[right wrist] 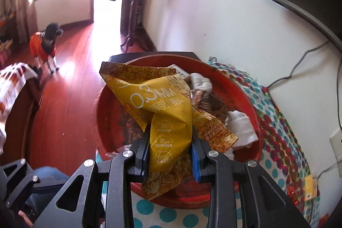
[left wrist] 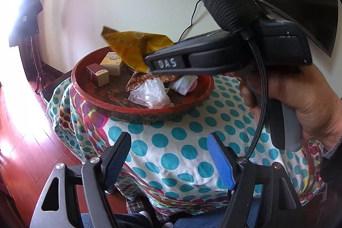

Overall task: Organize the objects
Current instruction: 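Carry the yellow snack bag over the red tray and release it, then grasp the red-wrapped chocolate candy with the left gripper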

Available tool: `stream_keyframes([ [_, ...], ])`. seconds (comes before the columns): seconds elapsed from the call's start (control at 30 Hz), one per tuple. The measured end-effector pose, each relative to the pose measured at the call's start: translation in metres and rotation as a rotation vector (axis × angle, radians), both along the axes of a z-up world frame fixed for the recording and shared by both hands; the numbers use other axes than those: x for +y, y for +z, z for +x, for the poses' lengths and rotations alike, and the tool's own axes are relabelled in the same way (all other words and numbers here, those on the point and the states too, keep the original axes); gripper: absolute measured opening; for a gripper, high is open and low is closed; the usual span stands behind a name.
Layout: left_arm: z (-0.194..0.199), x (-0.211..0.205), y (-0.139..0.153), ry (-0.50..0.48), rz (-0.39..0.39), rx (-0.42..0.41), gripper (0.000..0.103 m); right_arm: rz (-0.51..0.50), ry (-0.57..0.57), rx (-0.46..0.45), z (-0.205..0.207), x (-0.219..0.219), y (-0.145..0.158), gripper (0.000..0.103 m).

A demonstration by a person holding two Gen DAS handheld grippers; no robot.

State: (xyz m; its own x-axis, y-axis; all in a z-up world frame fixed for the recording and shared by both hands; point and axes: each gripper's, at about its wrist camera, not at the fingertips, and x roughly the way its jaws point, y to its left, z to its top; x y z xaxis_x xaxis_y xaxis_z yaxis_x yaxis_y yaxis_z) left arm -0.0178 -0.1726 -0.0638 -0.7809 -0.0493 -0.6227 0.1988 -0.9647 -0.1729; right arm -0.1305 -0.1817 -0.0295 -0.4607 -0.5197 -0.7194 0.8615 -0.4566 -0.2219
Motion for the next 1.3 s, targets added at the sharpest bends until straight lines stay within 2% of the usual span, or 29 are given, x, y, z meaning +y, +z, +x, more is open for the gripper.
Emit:
stream_keyframes([
  [0.33, -0.003, -0.001, -0.006, 0.007, -0.004, -0.023, 0.076, 0.037, 0.020, -0.028, -0.006, -0.008, -0.025, 0.029],
  [0.43, -0.004, -0.002, -0.007, 0.010, -0.003, -0.029, 0.076, 0.035, 0.023, -0.014, -0.007, -0.008, -0.029, 0.032],
  [0.5, -0.004, -0.002, -0.007, 0.009, -0.004, -0.027, 0.076, 0.032, 0.012, -0.015, -0.006, -0.007, -0.029, 0.044],
  [0.57, -0.004, -0.002, -0.006, 0.009, -0.005, -0.024, 0.076, 0.013, -0.017, 0.022, -0.004, -0.001, -0.023, 0.063],
  [0.6, -0.004, -0.002, -0.006, 0.009, -0.005, -0.023, 0.076, -0.011, -0.033, 0.044, -0.002, 0.004, -0.018, 0.067],
  [0.67, -0.004, -0.002, -0.005, 0.007, -0.005, -0.020, 0.076, -0.084, -0.096, 0.094, -0.002, 0.023, -0.002, 0.086],
  [0.73, -0.005, 0.000, -0.005, 0.001, -0.006, -0.021, 0.076, -0.134, -0.152, 0.120, -0.005, 0.042, 0.013, 0.090],
  [0.83, -0.005, 0.005, -0.004, -0.018, -0.007, -0.017, 0.076, -0.142, -0.226, 0.134, -0.016, 0.072, 0.023, 0.090],
  [0.97, -0.006, 0.018, 0.000, -0.047, -0.031, -0.003, 0.076, -0.108, -0.366, 0.160, -0.039, 0.134, 0.020, 0.092],
  [1.1, -0.013, 0.034, 0.000, -0.062, -0.066, -0.013, 0.076, -0.071, -0.519, 0.138, -0.064, 0.207, 0.003, 0.092],
  [1.3, -0.045, 0.071, 0.004, -0.140, -0.112, -0.018, 0.076, -0.094, -0.770, 0.078, -0.092, 0.302, -0.033, 0.092],
])
